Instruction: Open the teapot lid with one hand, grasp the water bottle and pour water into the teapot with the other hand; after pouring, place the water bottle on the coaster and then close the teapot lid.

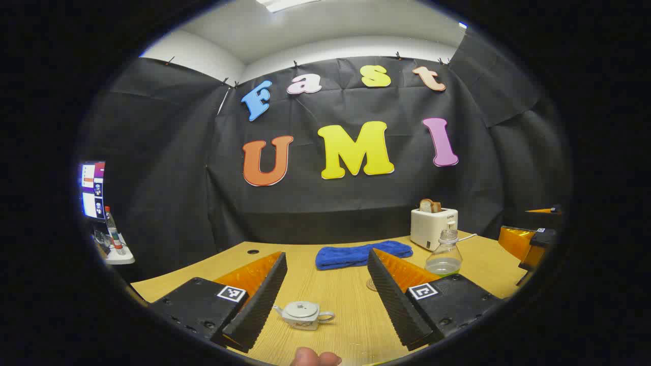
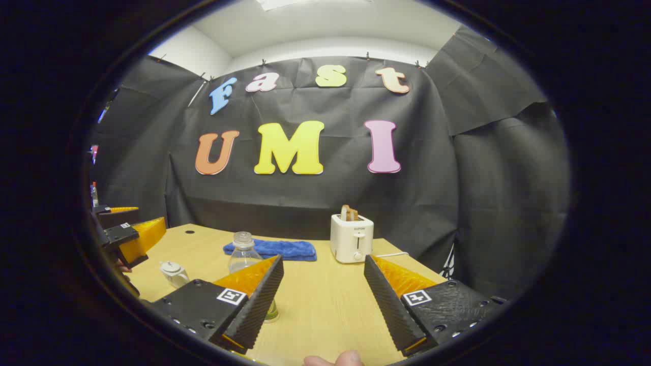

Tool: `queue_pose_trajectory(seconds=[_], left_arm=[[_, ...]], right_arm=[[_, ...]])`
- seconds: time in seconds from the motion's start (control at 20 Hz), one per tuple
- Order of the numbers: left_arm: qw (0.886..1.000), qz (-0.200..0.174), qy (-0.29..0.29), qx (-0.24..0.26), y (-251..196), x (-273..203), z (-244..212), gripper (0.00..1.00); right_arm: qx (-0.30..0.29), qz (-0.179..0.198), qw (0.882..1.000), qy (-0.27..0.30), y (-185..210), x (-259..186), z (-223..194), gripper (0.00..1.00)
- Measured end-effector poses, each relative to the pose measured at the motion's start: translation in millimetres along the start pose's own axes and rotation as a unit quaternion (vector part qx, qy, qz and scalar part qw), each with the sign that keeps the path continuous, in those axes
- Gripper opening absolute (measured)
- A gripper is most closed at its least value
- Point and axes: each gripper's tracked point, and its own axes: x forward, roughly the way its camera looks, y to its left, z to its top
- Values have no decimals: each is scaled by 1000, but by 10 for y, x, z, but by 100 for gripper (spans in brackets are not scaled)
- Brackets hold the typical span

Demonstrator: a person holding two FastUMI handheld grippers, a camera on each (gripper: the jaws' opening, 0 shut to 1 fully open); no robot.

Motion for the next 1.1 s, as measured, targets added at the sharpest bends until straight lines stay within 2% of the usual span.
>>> queue_pose_trajectory(seconds=[0.35, 0.65, 0.7, 0.9, 1.1], left_arm=[[1000, 2, 21, -2, 84, 60, -140, 100], [1000, 4, 21, 1, 101, 43, -116, 100], [1000, 3, 21, -1, 100, 36, -131, 100], [1000, 1, 21, 1, 85, 36, -131, 100], [1000, -1, 27, -3, 57, 60, -182, 100]], right_arm=[[-17, 1, 1000, -26, 43, -52, 172, 98], [-8, 10, 1000, -21, 113, -59, 115, 96], [-3, 9, 1000, -23, 103, -63, 124, 93], [-2, 2, 1000, -25, 62, -66, 111, 98], [1, 0, 1000, -23, 43, -42, 79, 96]])
